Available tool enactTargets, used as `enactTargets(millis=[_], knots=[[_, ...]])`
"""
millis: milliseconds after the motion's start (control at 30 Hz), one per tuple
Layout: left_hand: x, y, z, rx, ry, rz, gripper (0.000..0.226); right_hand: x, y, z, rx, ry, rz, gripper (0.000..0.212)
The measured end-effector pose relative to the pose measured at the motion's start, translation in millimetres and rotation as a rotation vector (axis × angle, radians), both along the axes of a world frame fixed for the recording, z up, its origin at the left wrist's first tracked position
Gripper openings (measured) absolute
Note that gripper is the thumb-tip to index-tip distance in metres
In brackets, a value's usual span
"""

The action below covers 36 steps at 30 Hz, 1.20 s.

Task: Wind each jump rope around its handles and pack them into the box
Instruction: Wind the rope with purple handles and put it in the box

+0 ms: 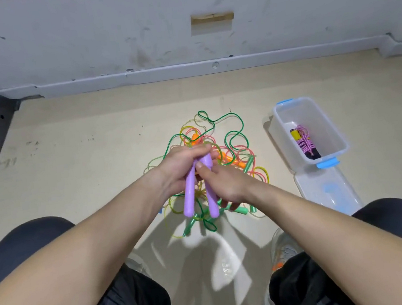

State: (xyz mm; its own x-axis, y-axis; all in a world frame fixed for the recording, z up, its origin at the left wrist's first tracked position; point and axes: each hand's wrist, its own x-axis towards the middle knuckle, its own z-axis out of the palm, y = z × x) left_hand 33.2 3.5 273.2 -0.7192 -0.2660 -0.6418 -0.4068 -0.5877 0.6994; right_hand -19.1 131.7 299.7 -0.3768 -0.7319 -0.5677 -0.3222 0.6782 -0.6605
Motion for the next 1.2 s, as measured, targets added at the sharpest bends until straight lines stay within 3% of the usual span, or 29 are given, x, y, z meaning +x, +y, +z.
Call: enactTargets(millis=[67, 133, 200, 233, 267, 333, 400, 533, 633, 833, 967, 1200], knots=[[0.7, 0.0, 1.6, -0.076, -0.003, -0.090, 0.006, -13.5, 4.0, 11.7, 0.169, -0.019, 0.096, 0.070], [1.5, -0.6, 5.5, -0.147, 0.026, -0.181, 0.010, -33.4, 7.7, 17.3, 0.233, 0.139, 0.095, 0.075], [3.2, -3.0, 9.8, -0.212, 0.046, -0.269, 0.015, -52.2, 11.1, 13.0, 0.130, 0.319, -0.004, 0.060], [4.9, -4.6, 11.7, -0.232, 0.055, -0.336, 0.012, -56.5, 13.1, 9.2, -0.013, 0.314, -0.086, 0.046], [6.7, -6.0, 13.7, -0.242, 0.063, -0.413, 0.012, -58.2, 13.7, 5.0, -0.159, 0.295, -0.139, 0.034], [10.2, -8.1, 16.6, -0.227, 0.080, -0.543, 0.014, -58.1, 11.5, -0.4, -0.327, 0.177, -0.097, 0.044], [13.4, -7.8, 21.7, -0.200, 0.116, -0.633, 0.008, -55.9, 8.9, -6.9, -0.330, -0.070, -0.054, 0.046], [18.6, -10.3, 25.5, -0.156, 0.156, -0.791, 0.014, -61.7, 17.4, -6.6, -0.299, -0.147, -0.007, 0.032], [22.8, -15.0, 22.4, -0.150, 0.121, -0.774, 0.022, -69.3, 27.7, 2.7, -0.211, -0.239, -0.017, 0.043], [26.7, -18.9, 23.7, -0.028, 0.113, -0.685, 0.026, -78.4, 33.7, 14.1, -0.224, -0.212, 0.073, 0.014], [24.3, -8.1, 30.4, 0.119, 0.060, -0.591, 0.061, -82.7, 36.1, 12.7, -0.359, -0.233, -0.091, 0.008], [26.0, 10.3, 20.5, 0.158, 0.240, -0.389, 0.039, -82.0, 30.2, 13.4, -0.517, -0.237, -0.233, 0.015]])
